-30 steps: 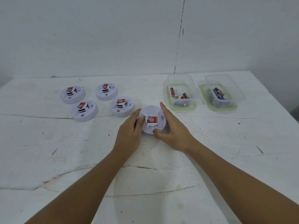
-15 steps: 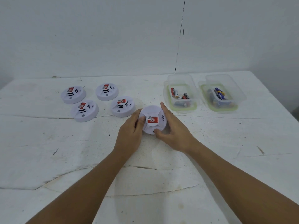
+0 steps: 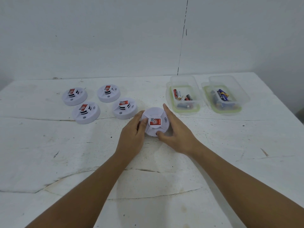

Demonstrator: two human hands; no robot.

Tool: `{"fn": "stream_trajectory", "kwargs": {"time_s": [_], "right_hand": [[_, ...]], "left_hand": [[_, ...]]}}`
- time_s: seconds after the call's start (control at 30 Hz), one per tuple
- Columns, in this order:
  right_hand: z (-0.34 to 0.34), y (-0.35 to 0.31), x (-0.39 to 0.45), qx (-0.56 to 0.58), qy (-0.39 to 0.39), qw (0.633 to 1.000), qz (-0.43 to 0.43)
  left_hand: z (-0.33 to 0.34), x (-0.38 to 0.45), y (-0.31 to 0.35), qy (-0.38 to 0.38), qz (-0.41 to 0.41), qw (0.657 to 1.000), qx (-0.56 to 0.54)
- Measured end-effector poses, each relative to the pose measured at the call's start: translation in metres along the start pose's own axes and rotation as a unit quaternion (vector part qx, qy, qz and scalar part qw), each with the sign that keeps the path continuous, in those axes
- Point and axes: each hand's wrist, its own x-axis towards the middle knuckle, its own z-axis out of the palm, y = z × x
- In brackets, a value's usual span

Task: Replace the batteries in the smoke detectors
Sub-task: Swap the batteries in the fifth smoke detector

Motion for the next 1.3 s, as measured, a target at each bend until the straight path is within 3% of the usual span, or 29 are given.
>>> {"fn": "stream_trajectory", "kwargs": {"time_s": [1.3], "right_hand": [[-0.0008, -0.0015, -0.0011, 0.009, -0.004, 1.0, 0.001]], "left_hand": [[0.0009, 0.0003, -0.0006, -0.001, 0.004, 1.0, 0.001]]}}
